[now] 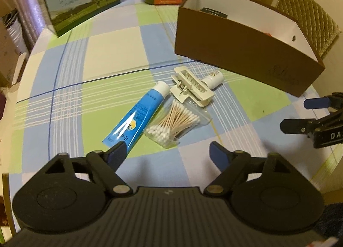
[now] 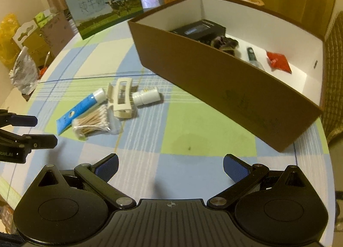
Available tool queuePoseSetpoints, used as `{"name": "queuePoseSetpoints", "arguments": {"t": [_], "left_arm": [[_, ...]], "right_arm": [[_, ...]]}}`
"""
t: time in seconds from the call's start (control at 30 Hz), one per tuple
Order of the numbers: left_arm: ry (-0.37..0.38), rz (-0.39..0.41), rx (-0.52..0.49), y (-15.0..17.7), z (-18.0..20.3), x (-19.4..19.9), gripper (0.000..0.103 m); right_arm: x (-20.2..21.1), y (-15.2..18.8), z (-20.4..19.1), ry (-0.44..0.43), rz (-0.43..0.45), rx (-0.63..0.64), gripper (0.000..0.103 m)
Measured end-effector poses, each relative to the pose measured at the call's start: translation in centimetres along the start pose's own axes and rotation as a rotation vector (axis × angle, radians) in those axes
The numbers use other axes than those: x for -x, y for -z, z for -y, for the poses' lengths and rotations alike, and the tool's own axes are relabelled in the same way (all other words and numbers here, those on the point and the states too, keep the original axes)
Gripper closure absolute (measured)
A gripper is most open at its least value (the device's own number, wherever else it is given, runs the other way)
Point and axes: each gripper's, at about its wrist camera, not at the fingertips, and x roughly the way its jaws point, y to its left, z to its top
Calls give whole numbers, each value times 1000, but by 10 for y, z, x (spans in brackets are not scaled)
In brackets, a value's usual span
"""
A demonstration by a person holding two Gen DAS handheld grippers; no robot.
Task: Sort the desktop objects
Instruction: 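Grasp the bag of cotton swabs with the left gripper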
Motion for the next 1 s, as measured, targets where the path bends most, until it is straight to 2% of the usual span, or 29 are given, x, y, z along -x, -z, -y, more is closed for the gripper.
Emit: {"name": "queuePoseSetpoints", "arguments": {"t": [0.27, 0.43, 0.53, 0.67, 0.73, 0.83, 1.0], "left_arm": [[39, -5, -122, -15, 8, -36, 36], [62, -17, -215, -27, 16, -58, 37], [76, -35, -247, -32, 18, -72, 42], [85, -68, -251, -34, 17, -85, 56], [95, -72, -242, -32, 16, -86, 66], [100, -73, -220, -24, 13, -83, 76], [109, -109, -158, -10, 7, -71, 78]], "right_arm": [[-7, 6, 24, 35, -30, -73, 2], [-9, 8, 32, 50, -42, -102, 2], [-10, 9, 37, 58, -48, -115, 2], [-12, 9, 43, 65, -56, -128, 2], [-13, 9, 44, 67, -60, -131, 2], [-15, 8, 46, 65, -64, -134, 2], [-21, 6, 45, 53, -75, -125, 2]]}}
